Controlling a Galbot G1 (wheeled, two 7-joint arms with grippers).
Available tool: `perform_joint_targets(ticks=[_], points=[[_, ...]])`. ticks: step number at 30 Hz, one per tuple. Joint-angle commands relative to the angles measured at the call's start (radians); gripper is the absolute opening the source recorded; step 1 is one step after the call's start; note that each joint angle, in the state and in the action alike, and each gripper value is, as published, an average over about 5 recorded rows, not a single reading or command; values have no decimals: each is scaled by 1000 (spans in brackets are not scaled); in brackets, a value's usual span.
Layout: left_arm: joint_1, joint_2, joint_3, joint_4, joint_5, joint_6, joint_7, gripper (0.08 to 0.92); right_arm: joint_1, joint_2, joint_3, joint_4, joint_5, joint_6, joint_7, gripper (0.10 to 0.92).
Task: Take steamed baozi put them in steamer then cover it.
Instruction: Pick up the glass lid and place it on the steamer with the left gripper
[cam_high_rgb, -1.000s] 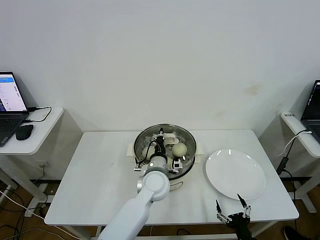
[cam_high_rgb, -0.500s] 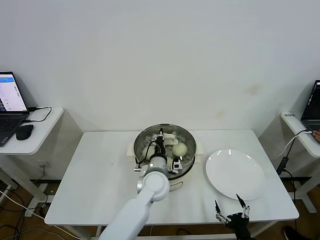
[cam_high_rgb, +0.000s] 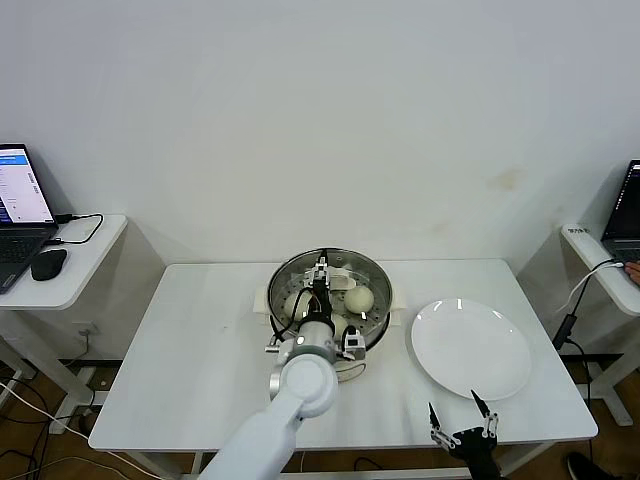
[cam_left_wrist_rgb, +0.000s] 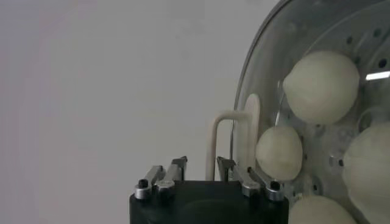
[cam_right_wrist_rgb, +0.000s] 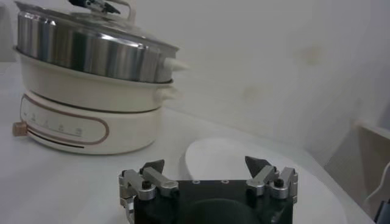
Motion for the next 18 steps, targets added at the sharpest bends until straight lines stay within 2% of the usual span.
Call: perform_joint_targets(ticks=[1, 6, 8, 10, 15, 16, 18], points=[[150, 85, 10, -227, -68, -15, -47, 639, -1, 1, 1, -3, -5, 2, 0, 823], [295, 160, -58, -399, -173, -57, -117, 772, -3, 0, -1, -3, -6, 4, 0, 823], [363, 193, -120, -479, -293, -88, -184, 807, -5, -1, -2, -1, -6, 4, 0, 823], [444, 222, -200, -537, -454, -146, -298, 819, -7, -1, -3, 3, -5, 5, 0, 823], [675, 216, -426, -545, -902, -458, -680, 823, -15, -3, -6, 9, 2, 5, 3, 823], [714, 208, -470, -530, -1004, -532, -731, 823, -17, -5, -8, 7, 4, 6, 4, 823], [768, 194, -551, -501, -1217, -665, -729, 823, -23, -12, -16, 6, 9, 8, 6, 823]])
